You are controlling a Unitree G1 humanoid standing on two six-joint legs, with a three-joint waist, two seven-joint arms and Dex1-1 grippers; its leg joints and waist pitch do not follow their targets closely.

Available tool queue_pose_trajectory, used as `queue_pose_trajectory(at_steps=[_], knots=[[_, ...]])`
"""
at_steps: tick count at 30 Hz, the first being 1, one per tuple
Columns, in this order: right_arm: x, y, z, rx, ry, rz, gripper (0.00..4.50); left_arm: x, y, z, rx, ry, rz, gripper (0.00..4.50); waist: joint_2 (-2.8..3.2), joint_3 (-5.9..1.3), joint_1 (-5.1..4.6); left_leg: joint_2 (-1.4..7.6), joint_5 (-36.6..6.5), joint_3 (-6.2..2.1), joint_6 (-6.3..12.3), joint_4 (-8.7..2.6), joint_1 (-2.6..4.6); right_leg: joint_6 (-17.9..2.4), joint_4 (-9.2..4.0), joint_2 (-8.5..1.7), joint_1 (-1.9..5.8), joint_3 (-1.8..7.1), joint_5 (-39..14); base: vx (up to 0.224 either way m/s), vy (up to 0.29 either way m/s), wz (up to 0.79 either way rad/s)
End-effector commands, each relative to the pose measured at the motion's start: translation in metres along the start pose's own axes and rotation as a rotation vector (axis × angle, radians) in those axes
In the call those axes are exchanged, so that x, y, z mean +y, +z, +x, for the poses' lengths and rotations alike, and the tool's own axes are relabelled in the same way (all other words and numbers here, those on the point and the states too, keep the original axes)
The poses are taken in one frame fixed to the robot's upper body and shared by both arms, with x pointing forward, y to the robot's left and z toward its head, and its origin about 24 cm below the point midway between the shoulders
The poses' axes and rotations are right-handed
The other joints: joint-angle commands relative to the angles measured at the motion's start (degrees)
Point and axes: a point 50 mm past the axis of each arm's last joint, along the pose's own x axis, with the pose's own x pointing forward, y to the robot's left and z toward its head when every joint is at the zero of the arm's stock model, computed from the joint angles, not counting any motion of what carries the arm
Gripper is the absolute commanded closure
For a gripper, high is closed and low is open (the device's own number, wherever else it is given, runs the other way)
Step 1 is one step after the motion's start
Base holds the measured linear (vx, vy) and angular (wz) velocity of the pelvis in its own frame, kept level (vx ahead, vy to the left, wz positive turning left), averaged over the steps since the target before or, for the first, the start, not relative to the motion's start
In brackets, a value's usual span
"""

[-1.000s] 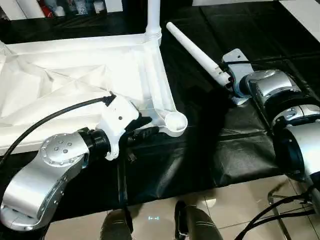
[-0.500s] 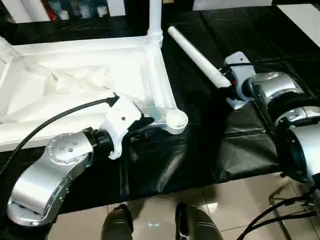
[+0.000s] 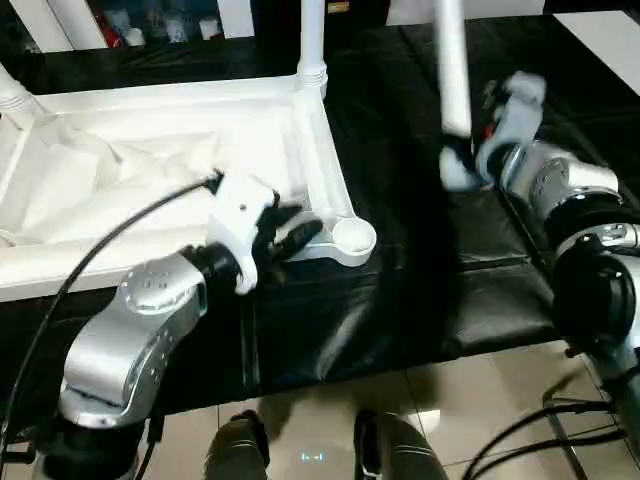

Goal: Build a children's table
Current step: Pick table leg

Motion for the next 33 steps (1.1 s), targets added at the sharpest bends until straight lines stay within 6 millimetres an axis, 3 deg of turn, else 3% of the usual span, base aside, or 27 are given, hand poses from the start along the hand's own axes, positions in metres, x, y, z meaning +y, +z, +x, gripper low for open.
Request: queue_pose_trajectory(at_steps=[1, 3, 4, 5, 8, 9, 10, 11, 14, 15, 16, 17, 19, 21, 23, 32, 33], knots=[[0.013, -0.004, -0.006, -0.082, 0.114, 0.054, 2.56, 0.002, 0.009, 0.002, -0.062, -0.002, -0.042, 2.29, 0.28, -7.95, 0.39, -0.16, -4.9, 0.6, 7.62, -2.37, 0.48, -17.6, -3.12, -2.46, 5.36, 2.09, 1.4, 0.0, 0.0, 0.0], [0.029, -0.011, -0.018, -0.134, 0.246, 0.065, 2.56, 0.001, 0.013, 0.005, -0.097, -0.02, -0.074, 2.07, 0.23, -8.44, 0.67, -0.02, -3.4, 0.43, 7.96, -2.4, 0.72, -17.3, -3.0, -2.46, 5.32, 1.95, 1.9, 0.0, 0.0, 0.0], [0.039, -0.017, -0.026, -0.131, 0.35, 0.082, 2.57, 0.001, 0.015, 0.007, -0.114, -0.028, -0.097, 2.0, 0.1, -8.23, 0.78, -0.19, -3.5, 0.48, 8.05, -2.54, 0.65, -16.8, -3.3, -2.3, 5.42, 1.97, 1.7, 0.0, 0.0, 0.0], [0.05, -0.026, -0.038, -0.116, 0.466, 0.09, 2.57, 0.002, 0.018, 0.008, -0.138, -0.035, -0.132, 1.96, 0.57, -8.3, 1.0, -0.05, -4.0, 0.47, 8.12, -2.55, 0.88, -16.3, -3.52, -2.38, 5.35, 2.11, 1.3, 0.0, 0.0, 0.0], [0.076, -0.048, -0.068, -0.063, 0.726, 0.118, 2.57, 0.001, 0.026, 0.012, -0.204, -0.067, -0.259, 1.65, 0.62, -8.28, 1.57, -0.08, -5.1, 0.33, 7.11, -2.79, 0.79, -14.6, -4.1, -2.41, 5.49, 2.03, -2.5, 0.0, 0.0, 0.0], [0.076, -0.048, -0.068, -0.063, 0.726, 0.118, 2.57, 0.001, 0.026, 0.012, -0.204, -0.067, -0.259, 1.56, 0.66, -8.3, 1.65, -0.06, -5.8, 0.36, 6.64, -2.77, 0.95, -14.4, -4.24, -2.49, 5.33, 2.04, -4.2, 0.0, 0.0, 0.0], [0.079, -0.051, -0.074, -0.049, 0.76, 0.144, 2.57, 0.0, 0.029, 0.013, -0.233, -0.088, -0.31, 1.55, 0.41, -7.99, 1.49, -0.19, -6.8, 0.36, 5.37, -2.9, 0.66, -14.0, -4.54, -2.61, 5.41, 2.0, -8.0, 0.0, 0.0, 0.0], [0.082, -0.055, -0.081, -0.039, 0.796, 0.171, 2.57, -0.002, 0.034, 0.014, -0.266, -0.112, -0.362, 1.55, 0.46, -7.69, 1.6, -0.16, -8.9, 0.44, 4.21, -2.94, 0.98, -12.8, -5.22, -2.71, 4.86, 2.02, -13.0, 0.0, 0.0, 0.0], [0.092, -0.066, -0.103, 0.015, 0.898, 0.233, 2.57, -0.006, 0.044, 0.02, -0.342, -0.167, -0.509, 1.18, 0.35, -7.27, 1.98, -0.49, -10.3, 0.44, 2.83, -3.06, 1.01, -9.1, -6.18, -2.56, 4.79, 1.96, -20.1, 0.0, 0.0, 0.0], [0.092, -0.066, -0.103, 0.015, 0.898, 0.233, 2.57, -0.006, 0.044, 0.02, -0.342, -0.167, -0.509, 1.15, 0.39, -7.43, 2.2, -0.28, -10.7, 0.3, 2.64, -3.12, 1.19, -8.8, -6.18, -2.68, 4.63, 1.91, -20.7, 0.0, 0.0, 0.0], [0.096, -0.071, -0.112, 0.046, 0.932, 0.25, 2.57, -0.004, 0.05, 0.026, -0.377, -0.171, -0.584, 1.14, 0.19, -7.44, 1.88, -0.49, -10.3, 0.24, 2.47, -3.25, 0.84, -8.0, -6.34, -2.58, 4.75, 1.74, -21.3, 0.0, 0.0, 0.0], [0.098, -0.073, -0.114, 0.055, 0.943, 0.255, 2.57, -0.004, 0.051, 0.028, -0.385, -0.186, -0.614, 1.14, 0.5, -7.69, 2.18, -0.38, -10.4, 0.07, 2.35, -3.22, 1.26, -7.2, -6.49, -2.57, 4.39, 1.72, -21.9, 0.0, 0.0, 0.0], [0.1, -0.074, -0.12, 0.07, 0.965, 0.264, 2.57, -0.005, 0.052, 0.03, -0.372, -0.211, -0.632, 1.14, 0.33, -7.74, 1.97, -0.47, -10.5, -0.15, 2.26, -3.46, 0.83, -6.1, -6.77, -2.66, 4.59, 1.4, -23.4, 0.0, 0.0, 0.0], [0.101, -0.076, -0.122, 0.076, 0.971, 0.274, 2.57, -0.006, 0.05, 0.032, -0.341, -0.227, -0.623, 1.14, 0.48, -7.61, 1.82, -0.5, -10.7, -0.21, 2.35, -3.55, 0.77, -5.2, -6.97, -2.68, 4.43, 1.41, -23.8, 0.0, 0.0, 0.0], [0.102, -0.075, -0.123, 0.078, 0.971, 0.278, 2.57, -0.008, 0.052, 0.031, -0.358, -0.254, -0.637, 1.14, 0.22, -7.65, 1.72, -0.57, -10.7, -0.12, 2.44, -3.56, 0.77, -4.6, -7.23, -2.73, 4.34, 1.41, -24.4, 0.0, 0.0, 0.0], [0.104, -0.077, -0.132, 0.128, 1.031, 0.304, 2.57, -0.02, 0.056, 0.021, -0.381, -0.434, -0.761, 1.51, 0.39, -8.13, 2.16, -0.34, -7.3, 0.06, 3.51, -3.46, 0.58, -7.5, -6.51, -2.59, 4.54, 1.53, -16.0, 0.0, 0.0, 0.0], [0.104, -0.077, -0.133, 0.137, 1.039, 0.306, 2.57, -0.021, 0.055, 0.02, -0.378, -0.458, -0.774, 1.76, 0.36, -8.19, 2.22, -0.4, -6.9, 0.09, 3.61, -3.42, 0.55, -7.8, -6.4, -2.57, 4.66, 1.51, -15.3, 0.0, 0.0, 0.0]])
